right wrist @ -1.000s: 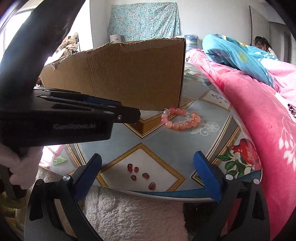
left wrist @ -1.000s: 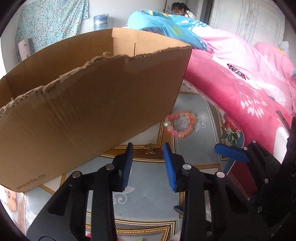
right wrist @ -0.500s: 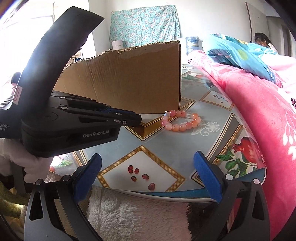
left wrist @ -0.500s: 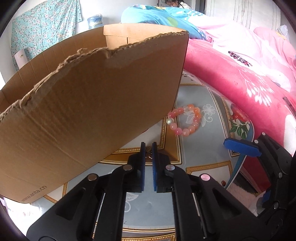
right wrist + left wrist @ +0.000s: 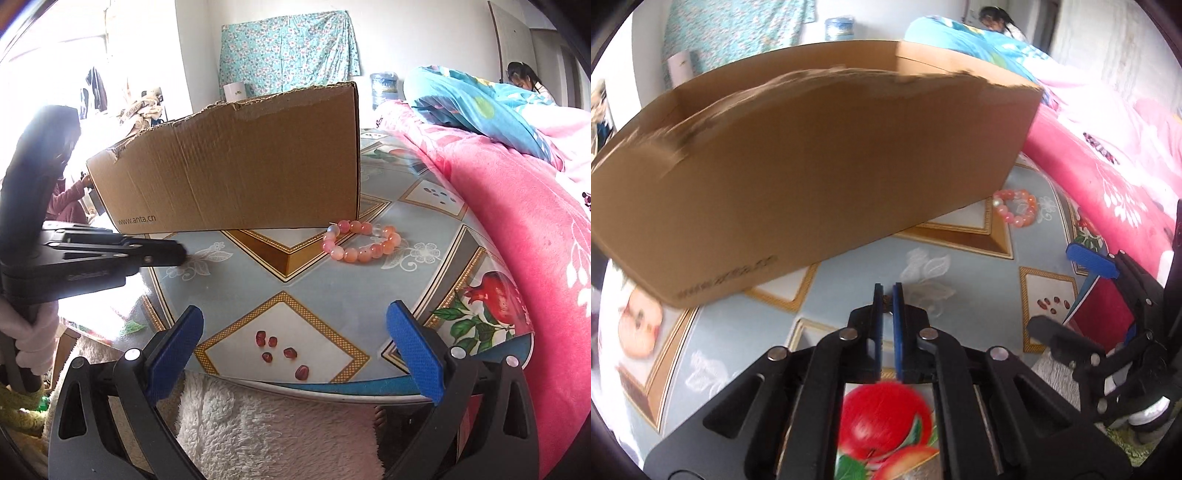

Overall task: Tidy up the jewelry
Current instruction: 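Move both grippers back out of the box toward the remaining items, then lower the left gripper onto the small gold charm and close it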

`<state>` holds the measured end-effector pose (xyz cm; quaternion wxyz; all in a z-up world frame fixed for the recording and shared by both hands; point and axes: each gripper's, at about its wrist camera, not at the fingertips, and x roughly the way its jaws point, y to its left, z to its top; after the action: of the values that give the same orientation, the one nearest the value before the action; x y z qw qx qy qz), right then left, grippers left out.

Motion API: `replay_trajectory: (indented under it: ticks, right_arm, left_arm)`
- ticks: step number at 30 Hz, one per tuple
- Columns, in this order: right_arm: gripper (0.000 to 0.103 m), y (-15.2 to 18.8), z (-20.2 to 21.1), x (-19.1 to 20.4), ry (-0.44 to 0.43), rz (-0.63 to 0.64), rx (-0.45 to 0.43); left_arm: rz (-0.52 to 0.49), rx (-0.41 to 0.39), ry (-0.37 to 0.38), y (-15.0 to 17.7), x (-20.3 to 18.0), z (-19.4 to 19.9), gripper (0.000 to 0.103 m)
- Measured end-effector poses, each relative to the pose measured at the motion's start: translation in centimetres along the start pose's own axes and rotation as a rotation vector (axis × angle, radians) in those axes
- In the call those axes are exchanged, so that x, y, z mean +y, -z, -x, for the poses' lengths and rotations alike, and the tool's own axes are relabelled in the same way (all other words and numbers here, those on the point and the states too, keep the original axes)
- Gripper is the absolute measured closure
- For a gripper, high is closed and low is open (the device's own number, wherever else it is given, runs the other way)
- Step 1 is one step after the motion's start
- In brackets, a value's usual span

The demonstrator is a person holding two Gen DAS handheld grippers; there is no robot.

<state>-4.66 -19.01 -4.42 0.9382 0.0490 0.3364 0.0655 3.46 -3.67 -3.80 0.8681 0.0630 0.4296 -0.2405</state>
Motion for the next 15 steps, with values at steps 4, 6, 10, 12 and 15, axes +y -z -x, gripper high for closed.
replay_trajectory:
  ticks: [4,6,10,12,15]
  right_arm:
    - [0.006,-0.1,-0.1,-0.1,-0.005,-0.005,0.004]
    - [0.006,-0.1,0.0,-0.3,-0.015,-0.013,0.002]
    - [0.006,0.0,0.2,-0.7,-0.04,-0.036,-0.005]
    - [0.006,0.0,0.3,-0.7,-0.045,-0.043,-0.007]
    - [0.006,0.2,0.4,-0.5,-0.033,-0.037,-0.004]
  left_arm:
    - [0.111,-0.012,0.02,1.0,2.7,0.8,0.103]
    - [0.16,-0.027,0.029,1.4,3.6,1.0,0.103]
    - [0.244,-0.049,0.06,2.1,5.3,1.3,0.103]
    - [0.262,-0.057,0.058,2.4,5.8,1.5,0.103]
    - [0.272,-0.065,0.061,2.2,5.7,1.4,0.103]
